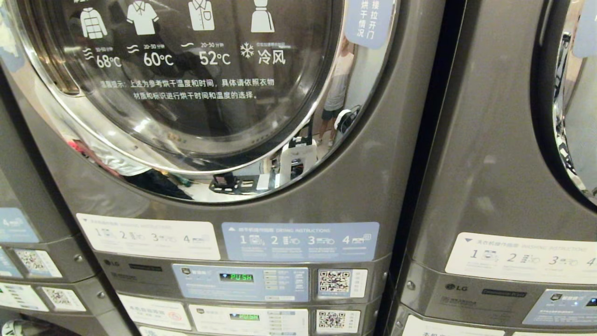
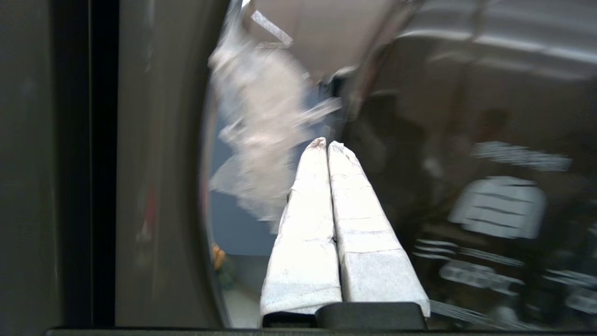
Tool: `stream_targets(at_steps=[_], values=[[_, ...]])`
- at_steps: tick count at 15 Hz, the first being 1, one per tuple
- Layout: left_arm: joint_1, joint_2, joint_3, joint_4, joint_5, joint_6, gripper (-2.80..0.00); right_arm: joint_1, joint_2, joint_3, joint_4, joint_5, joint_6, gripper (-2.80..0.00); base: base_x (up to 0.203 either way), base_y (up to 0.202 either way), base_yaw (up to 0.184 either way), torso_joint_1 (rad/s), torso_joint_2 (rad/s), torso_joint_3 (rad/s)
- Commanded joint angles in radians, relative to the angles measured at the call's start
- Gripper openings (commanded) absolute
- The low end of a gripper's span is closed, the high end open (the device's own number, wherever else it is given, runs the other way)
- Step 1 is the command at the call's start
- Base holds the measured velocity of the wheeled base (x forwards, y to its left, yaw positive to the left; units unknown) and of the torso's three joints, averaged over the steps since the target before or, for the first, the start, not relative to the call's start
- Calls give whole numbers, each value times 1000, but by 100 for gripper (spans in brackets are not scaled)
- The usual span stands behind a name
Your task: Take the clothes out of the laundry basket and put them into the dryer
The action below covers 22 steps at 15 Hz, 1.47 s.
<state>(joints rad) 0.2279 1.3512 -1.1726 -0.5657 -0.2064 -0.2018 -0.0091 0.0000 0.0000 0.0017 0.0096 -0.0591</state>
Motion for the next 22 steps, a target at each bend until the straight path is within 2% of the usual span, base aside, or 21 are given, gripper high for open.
stream_targets(at_steps=[1,6,9,13,14,17,19,21,22], values=[[1,-167,30,0,-5,10,-280,0,-2,0,0,1,-1,-280,0,0,0,1,25,6],[-1,-358,54,121,-26,40,-280,0,-2,-1,0,1,0,-280,0,0,0,-8,12,12],[-3,-432,172,123,-33,36,-280,0,-1,0,0,1,-1,-280,0,0,0,0,0,0],[-14,-577,474,147,-98,43,-280,0,0,-2,0,1,-1,-280,0,0,0,0,0,0],[-16,-599,566,164,-109,66,-280,0,-2,-1,0,1,0,-280,0,0,0,0,0,0],[-19,-667,870,273,-127,190,-280,0,-1,0,0,1,-1,-280,0,0,0,0,0,0],[-39,-723,1036,321,-152,231,-280,0,0,-1,-1,1,0,-280,0,0,0,14,1,-1],[-79,-798,1128,346,-253,264,-280,0,-2,0,-2,1,5,-280,0,0,0,0,0,0],[-106,-843,1155,351,-282,271,-280,0,0,0,-2,1,7,-280,0,0,0,0,0,0]])
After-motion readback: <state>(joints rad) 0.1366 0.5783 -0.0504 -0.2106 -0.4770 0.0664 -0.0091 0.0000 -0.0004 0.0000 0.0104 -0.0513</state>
